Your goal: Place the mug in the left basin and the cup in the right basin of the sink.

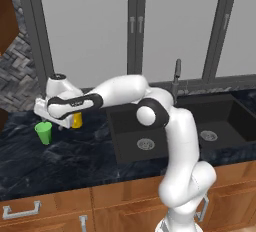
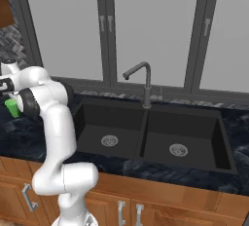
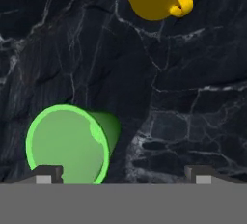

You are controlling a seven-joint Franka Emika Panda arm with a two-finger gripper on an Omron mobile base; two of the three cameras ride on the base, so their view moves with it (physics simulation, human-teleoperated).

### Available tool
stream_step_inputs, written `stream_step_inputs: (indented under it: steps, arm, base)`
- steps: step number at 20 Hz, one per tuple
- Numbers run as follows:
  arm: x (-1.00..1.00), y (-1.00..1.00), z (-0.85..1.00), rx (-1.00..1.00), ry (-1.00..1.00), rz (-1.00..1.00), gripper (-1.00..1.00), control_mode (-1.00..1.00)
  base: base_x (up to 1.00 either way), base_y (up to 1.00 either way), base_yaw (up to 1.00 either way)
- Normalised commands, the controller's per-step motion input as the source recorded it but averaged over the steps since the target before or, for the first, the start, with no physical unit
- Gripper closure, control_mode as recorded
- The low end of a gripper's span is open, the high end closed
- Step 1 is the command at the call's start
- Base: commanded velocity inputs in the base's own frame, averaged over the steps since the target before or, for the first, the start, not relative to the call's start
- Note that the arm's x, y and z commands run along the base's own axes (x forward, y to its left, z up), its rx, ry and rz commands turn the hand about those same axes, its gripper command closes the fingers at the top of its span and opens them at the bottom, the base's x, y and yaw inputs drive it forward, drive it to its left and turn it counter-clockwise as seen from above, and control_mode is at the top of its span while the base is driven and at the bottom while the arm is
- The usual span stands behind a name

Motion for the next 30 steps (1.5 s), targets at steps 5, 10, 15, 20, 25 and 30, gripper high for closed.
stream_step_inputs:
  steps: [5, 10, 15, 20, 25, 30]
  arm:
    - [0.21, 0.17, -0.21, -0.02, 0.00, 0.00, -1.00, -1.00]
    - [0.20, 0.10, -0.19, -0.03, 0.00, 0.00, -1.00, -1.00]
    - [0.17, 0.07, -0.20, -0.03, 0.00, -0.01, -1.00, -1.00]
    - [0.06, 0.11, -0.23, -0.02, 0.01, -0.01, -1.00, -1.00]
    - [0.00, 0.17, -0.24, -0.02, 0.01, 0.00, 1.00, -1.00]
    - [-0.05, 0.03, -0.12, -0.03, 0.02, -0.01, 1.00, -1.00]
  base:
    - [0.00, 0.00, 0.00]
    - [0.00, 0.00, 0.00]
    - [0.00, 0.00, 0.00]
    - [0.00, 0.00, 0.00]
    - [0.00, 0.00, 0.00]
    - [0.00, 0.00, 0.00]
